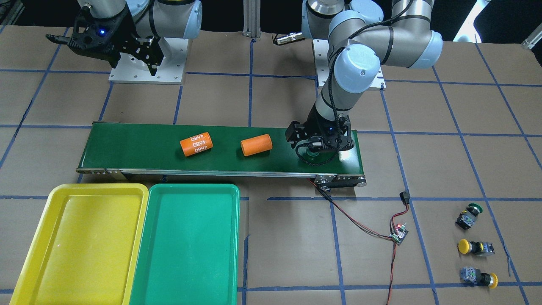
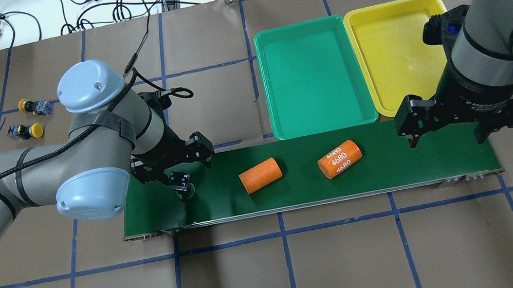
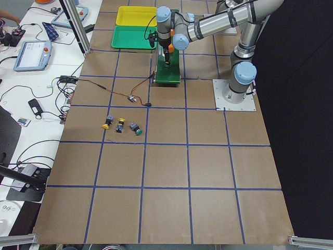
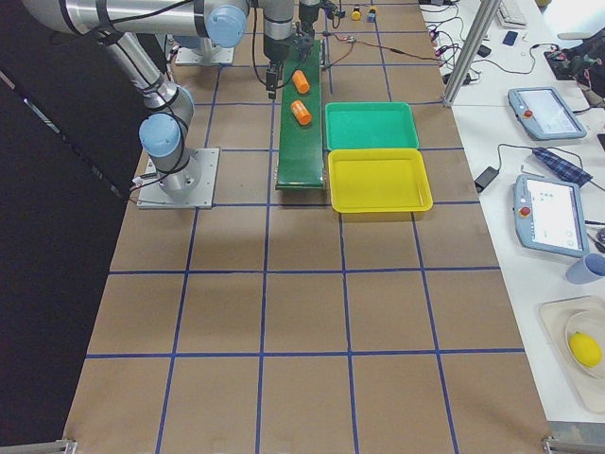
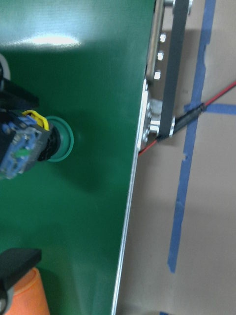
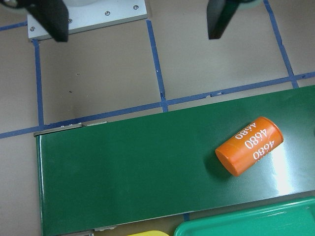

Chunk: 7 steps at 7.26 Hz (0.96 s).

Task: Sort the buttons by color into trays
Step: 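Place the green-capped button on the conveyor and withdraw the left gripper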

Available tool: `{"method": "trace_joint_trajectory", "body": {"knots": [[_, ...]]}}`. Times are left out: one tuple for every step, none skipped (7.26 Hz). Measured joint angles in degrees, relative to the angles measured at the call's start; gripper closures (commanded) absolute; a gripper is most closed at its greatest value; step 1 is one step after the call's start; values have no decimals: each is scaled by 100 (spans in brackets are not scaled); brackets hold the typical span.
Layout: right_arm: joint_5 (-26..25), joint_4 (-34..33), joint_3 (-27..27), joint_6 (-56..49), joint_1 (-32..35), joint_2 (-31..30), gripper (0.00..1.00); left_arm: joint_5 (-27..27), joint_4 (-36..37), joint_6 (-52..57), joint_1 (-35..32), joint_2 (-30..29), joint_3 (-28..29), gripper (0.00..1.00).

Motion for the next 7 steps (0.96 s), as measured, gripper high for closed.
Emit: {"method": "trace_joint_trajectory", "body": {"knots": [[2,-2,2,-6,1,4,0,-116,77,-158,-126,-31,7,0],[-1,-1,1,-6,-1,2,0,-352,152,-359,-261,-60,11,0],[-13,5,-1,1,-3,-1,0,-629,217,-557,-361,-77,31,0],[-26,7,0,4,-4,-1,0,-774,297,-581,-370,-73,78,0],[-35,4,4,2,-4,3,0,-762,328,-201,-182,-34,127,0],[-39,3,4,-3,-4,3,0,-596,270,525,273,27,139,0],[-47,6,4,-2,-4,0,0,-310,199,1450,959,23,155,0]]}}
